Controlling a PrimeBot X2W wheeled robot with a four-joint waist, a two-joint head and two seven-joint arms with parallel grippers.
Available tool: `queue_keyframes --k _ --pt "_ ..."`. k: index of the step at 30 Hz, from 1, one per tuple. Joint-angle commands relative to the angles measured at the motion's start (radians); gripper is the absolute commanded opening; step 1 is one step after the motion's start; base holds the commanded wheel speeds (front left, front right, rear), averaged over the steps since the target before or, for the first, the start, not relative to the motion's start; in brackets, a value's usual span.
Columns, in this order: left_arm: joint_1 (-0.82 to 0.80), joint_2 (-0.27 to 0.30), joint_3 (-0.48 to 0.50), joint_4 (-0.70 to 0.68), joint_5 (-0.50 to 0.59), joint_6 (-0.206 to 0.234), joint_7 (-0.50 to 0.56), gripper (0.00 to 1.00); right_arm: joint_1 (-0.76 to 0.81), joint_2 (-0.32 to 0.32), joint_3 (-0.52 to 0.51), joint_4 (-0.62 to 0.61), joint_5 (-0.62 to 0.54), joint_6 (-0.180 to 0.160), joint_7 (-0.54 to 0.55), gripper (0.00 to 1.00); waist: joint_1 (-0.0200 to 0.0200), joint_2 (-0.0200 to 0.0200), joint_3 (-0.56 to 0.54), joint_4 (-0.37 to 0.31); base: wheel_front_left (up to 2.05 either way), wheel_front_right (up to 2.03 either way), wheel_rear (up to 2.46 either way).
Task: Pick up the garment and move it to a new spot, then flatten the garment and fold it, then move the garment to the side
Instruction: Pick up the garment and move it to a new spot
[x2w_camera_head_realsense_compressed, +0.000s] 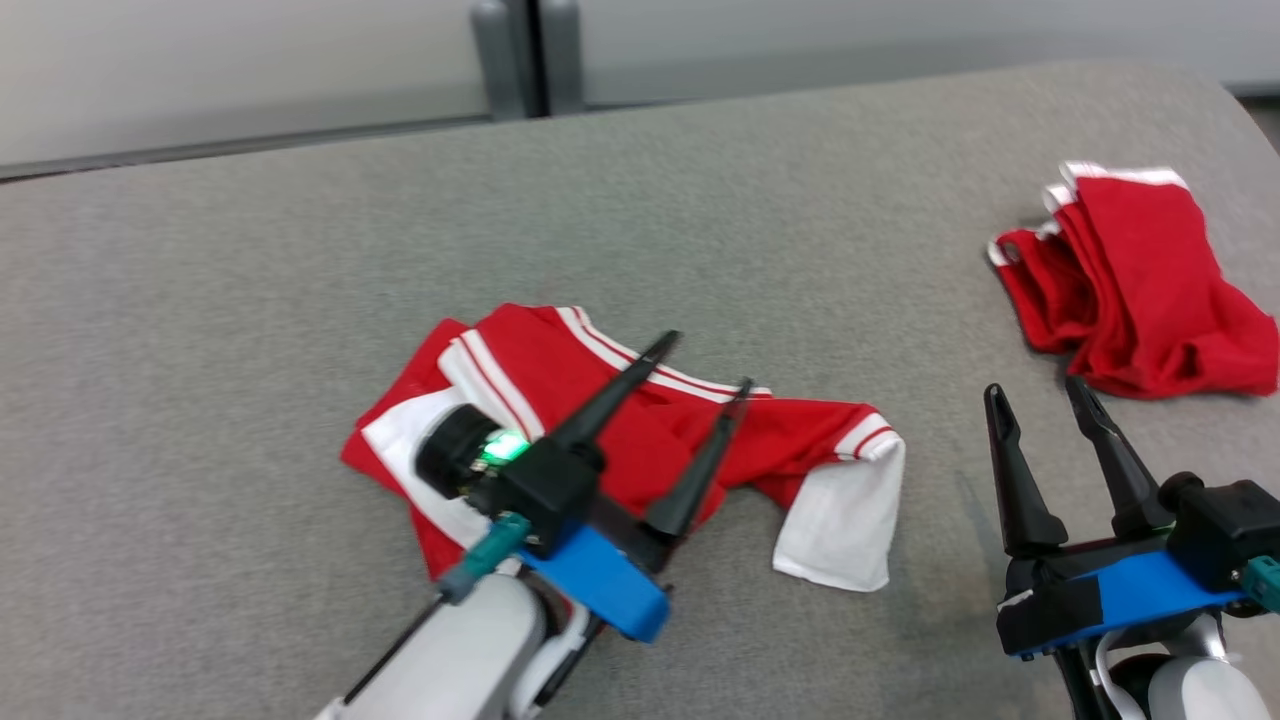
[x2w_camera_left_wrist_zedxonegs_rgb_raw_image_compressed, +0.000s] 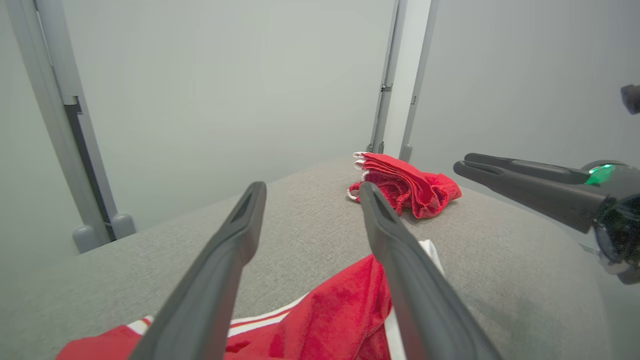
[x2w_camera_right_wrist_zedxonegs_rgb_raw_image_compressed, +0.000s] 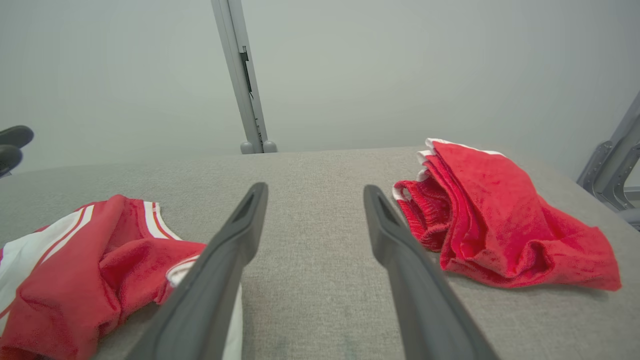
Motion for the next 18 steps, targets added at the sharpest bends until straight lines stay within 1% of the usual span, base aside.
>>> queue_keyframes --k 1,6,11,15,18 --pt "0.014 0.017 0.021 -0.006 -0.014 0.015 -0.007 1.00 0.010 0.001 -0.005 -0.006 -0.005 0.000 0.007 1.00 0.0002 0.0000 -0.011 0.017 0.00 0.00 0.00" --pt "0.071 0.079 0.137 -0.011 -0.054 0.094 -0.018 1.00 0.031 0.000 -0.015 -0.034 -0.020 0.000 0.041 1.00 0.0002 0.0000 -0.057 0.084 0.00 0.00 0.00" --pt "0.144 0.131 0.255 -0.017 -0.098 0.160 -0.028 1.00 0.052 0.000 -0.023 -0.054 -0.027 0.000 0.068 1.00 0.0002 0.0000 -0.095 0.134 0.00 0.00 0.00" --pt "0.209 0.169 0.328 -0.025 -0.121 0.190 -0.032 1.00 0.067 0.000 -0.026 -0.060 -0.026 0.000 0.087 1.00 0.0002 0.0000 -0.119 0.152 0.00 0.00 0.00" --pt "0.251 0.190 0.349 -0.033 -0.126 0.199 -0.032 1.00 0.079 0.000 -0.025 -0.062 -0.026 0.000 0.093 1.00 0.0002 0.0000 -0.136 0.154 0.00 0.00 0.00"
